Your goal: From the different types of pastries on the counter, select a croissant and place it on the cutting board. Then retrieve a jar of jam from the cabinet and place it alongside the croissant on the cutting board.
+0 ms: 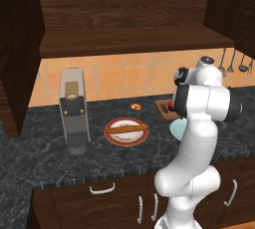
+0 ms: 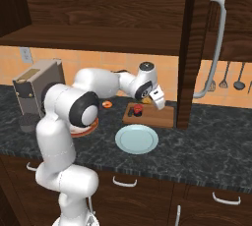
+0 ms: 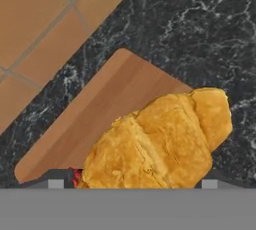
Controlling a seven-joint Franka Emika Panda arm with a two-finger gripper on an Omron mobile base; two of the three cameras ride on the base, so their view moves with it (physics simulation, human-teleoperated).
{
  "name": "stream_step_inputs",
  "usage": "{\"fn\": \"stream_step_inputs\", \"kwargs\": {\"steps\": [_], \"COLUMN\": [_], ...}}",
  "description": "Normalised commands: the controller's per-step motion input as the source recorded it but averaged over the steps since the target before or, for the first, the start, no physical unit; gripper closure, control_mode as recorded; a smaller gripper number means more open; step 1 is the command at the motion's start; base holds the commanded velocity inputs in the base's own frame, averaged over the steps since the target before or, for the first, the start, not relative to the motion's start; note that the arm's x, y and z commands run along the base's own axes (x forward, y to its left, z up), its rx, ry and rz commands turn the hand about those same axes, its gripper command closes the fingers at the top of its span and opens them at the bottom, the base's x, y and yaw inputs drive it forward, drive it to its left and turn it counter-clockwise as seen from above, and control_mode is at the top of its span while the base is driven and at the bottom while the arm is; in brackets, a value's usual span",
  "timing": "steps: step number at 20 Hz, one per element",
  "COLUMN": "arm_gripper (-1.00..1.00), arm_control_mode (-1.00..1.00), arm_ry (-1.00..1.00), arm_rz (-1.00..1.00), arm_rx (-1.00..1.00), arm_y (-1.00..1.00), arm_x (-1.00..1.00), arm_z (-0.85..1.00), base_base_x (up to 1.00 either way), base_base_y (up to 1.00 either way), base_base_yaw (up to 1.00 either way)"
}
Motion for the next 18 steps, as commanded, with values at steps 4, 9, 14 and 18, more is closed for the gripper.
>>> {"fn": "stream_step_inputs", "kwargs": {"steps": [4, 9, 14, 18], "arm_gripper": [1.00, 1.00, 1.00, 1.00], "arm_control_mode": [-1.00, -1.00, -1.00, -1.00], "arm_ry": [0.00, 0.00, -0.01, 0.00], "arm_rz": [0.00, 0.00, 0.00, 0.02], "arm_rx": [-0.02, -0.02, 0.06, 0.05], "arm_y": [0.00, 0.00, -0.35, -0.18], "arm_x": [-0.13, -0.09, 0.89, 0.59], "arm_z": [-0.71, -0.61, 0.24, 0.03], "base_base_x": [0.00, 0.00, 0.00, 0.00], "base_base_y": [0.00, 0.00, 0.00, 0.00], "base_base_yaw": [0.00, 0.00, 0.00, 0.00]}}
